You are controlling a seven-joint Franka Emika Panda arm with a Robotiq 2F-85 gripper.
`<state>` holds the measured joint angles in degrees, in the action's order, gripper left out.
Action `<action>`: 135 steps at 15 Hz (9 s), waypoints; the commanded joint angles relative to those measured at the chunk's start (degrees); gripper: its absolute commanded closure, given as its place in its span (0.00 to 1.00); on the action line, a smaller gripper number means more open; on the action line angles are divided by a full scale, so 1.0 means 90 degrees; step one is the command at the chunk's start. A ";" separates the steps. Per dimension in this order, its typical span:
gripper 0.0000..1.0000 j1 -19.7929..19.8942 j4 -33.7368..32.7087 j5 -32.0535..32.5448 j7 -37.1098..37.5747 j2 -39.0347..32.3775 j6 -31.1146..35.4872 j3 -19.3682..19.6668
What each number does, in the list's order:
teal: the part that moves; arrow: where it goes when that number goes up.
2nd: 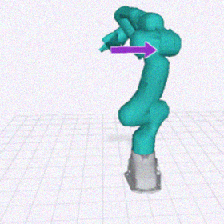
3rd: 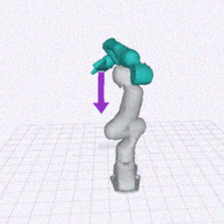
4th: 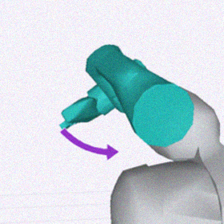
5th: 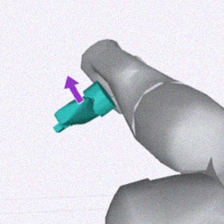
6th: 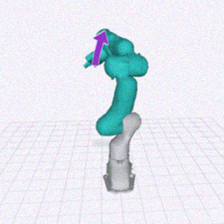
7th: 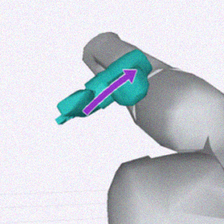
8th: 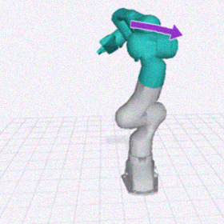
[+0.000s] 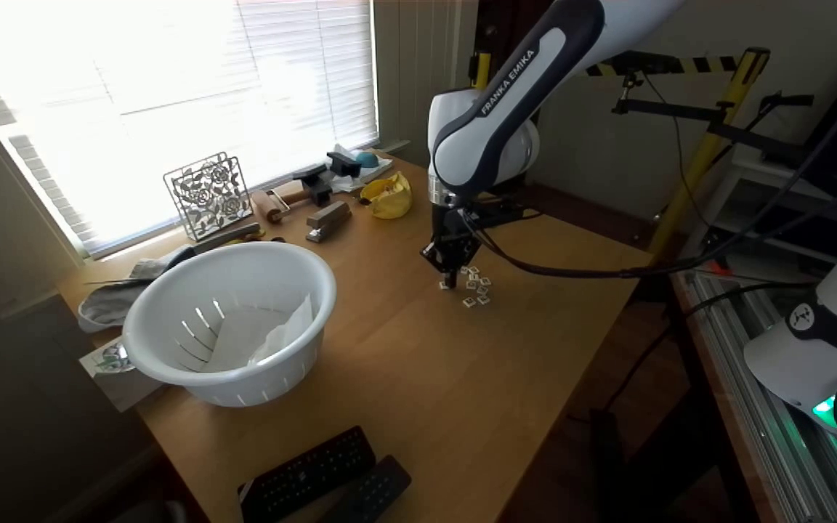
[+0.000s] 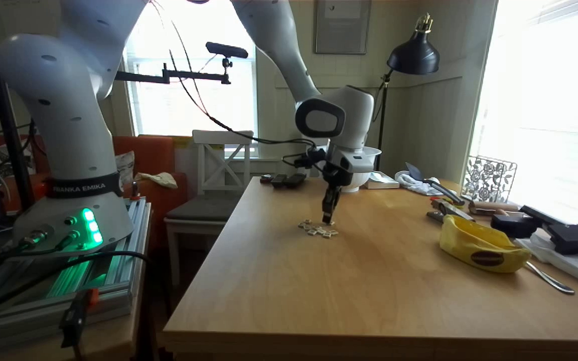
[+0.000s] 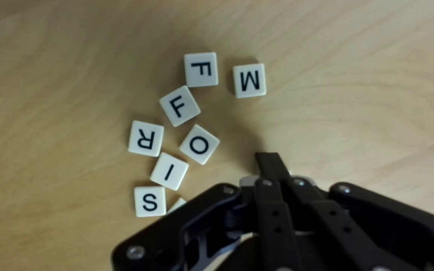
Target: Move some of the letter tiles to the left
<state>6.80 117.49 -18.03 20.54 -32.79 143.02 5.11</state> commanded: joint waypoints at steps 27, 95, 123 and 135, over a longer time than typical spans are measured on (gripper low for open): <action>1.00 -0.0019 0.0902 0.0866 -0.1338 0.0685 0.0259 0.0077; 1.00 0.0469 -0.0204 0.0613 -0.2263 -0.0217 0.0259 -0.0514; 1.00 0.0602 0.0781 0.0828 -0.2852 0.0683 0.0358 -0.0108; 1.00 0.0668 0.0431 0.0731 -0.2840 0.0267 0.0344 -0.0103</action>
<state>12.51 123.53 -12.06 -5.36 -28.87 147.12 4.27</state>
